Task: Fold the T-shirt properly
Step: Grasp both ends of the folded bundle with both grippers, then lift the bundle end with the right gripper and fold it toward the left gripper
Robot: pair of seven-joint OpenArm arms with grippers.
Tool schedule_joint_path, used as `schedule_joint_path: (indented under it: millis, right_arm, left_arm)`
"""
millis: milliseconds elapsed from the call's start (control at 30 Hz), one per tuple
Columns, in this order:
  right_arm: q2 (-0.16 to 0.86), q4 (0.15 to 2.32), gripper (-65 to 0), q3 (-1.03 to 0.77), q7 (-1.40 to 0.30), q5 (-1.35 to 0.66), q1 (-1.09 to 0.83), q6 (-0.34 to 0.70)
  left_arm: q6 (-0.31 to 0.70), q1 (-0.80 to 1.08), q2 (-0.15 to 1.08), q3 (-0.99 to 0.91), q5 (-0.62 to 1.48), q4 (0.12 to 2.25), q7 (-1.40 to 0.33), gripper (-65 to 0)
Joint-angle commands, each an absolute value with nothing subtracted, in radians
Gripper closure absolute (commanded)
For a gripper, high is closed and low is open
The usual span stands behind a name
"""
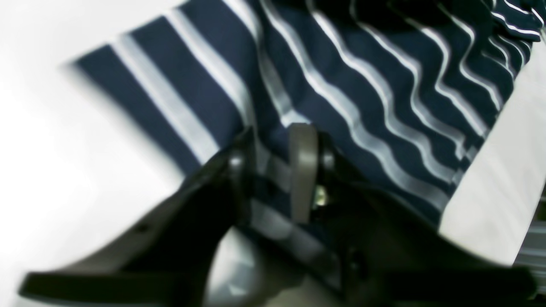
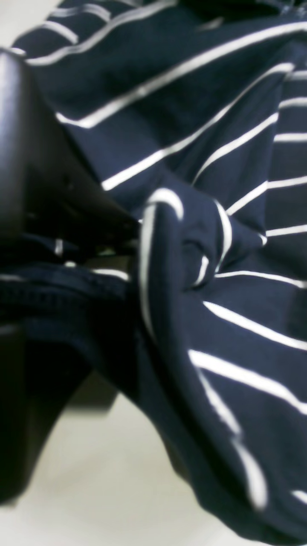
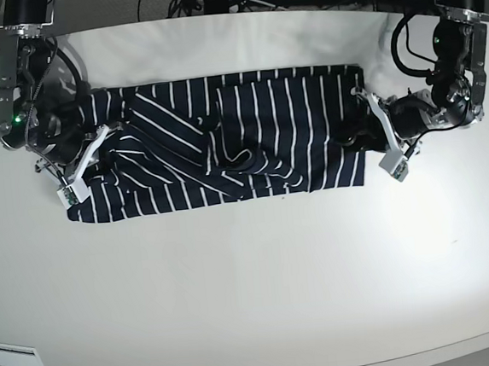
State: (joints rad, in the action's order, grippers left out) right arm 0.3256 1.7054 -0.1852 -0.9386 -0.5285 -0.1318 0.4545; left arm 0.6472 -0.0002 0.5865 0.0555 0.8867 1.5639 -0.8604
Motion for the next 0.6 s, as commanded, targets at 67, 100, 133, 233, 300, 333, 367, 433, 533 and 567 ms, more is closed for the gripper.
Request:
schedule_joint_path:
  millis: [67, 100, 133, 233, 300, 333, 367, 433, 533, 567]
  right_arm:
    - [0.377, 1.773, 0.0, -0.199, -0.935, -0.423, -0.119, 0.395]
    - [0.387, 1.787, 0.0, -0.199, -0.935, -0.39, -0.119, 0.376]
    - [0.396, 1.802, 0.0, -0.199, -0.934, -0.357, -0.119, 0.352]
    - [0.43, 1.846, 0.0, -0.199, -0.934, -0.276, -0.119, 0.278]
    - [0.451, 1.879, 0.0, -0.199, -0.934, -0.237, -0.119, 0.241]
    - [0.459, 1.899, 0.0, -0.199, -0.934, -0.225, -0.119, 0.226]
    - [0.467, 1.92, 0.0, -0.199, -0.934, -0.223, -0.119, 0.216]
    - [0.48, 1.97, 0.0, -0.199, -0.936, -0.224, -0.119, 0.211]
    - [0.494, 2.068, 0.0, -0.199, -0.935, -0.243, -0.119, 0.203]
    - [0.498, 2.103, 0.0, -0.199, -0.935, -0.267, -0.119, 0.2]
  left_arm:
    - [0.636, -0.049, 0.61, 0.044, 0.906, 1.571, -0.908, -23.4]
    - [0.636, -0.057, 0.61, 0.044, 0.915, 1.571, -0.921, -23.4]
    - [0.636, -0.062, 0.61, 0.044, 0.922, 1.571, -0.926, -23.4]
    - [0.636, -0.06, 0.609, 0.044, 0.927, 1.571, -0.925, -23.4]
    - [0.636, -0.055, 0.609, 0.044, 0.926, 1.57, -0.925, -23.4]
    - [0.636, -0.049, 0.609, 0.044, 0.926, 1.57, -0.925, -23.4]
    - [0.636, -0.044, 0.609, 0.044, 0.926, 1.57, -0.924, -23.4]
    - [0.636, -0.034, 0.604, 0.044, 0.925, 1.57, -0.924, -23.4]
    - [0.637, -0.016, 0.591, 0.044, 0.926, 1.57, -0.92, -23.4]
    - [0.636, -0.01, 0.585, 0.044, 0.926, 1.57, -0.917, -23.4]
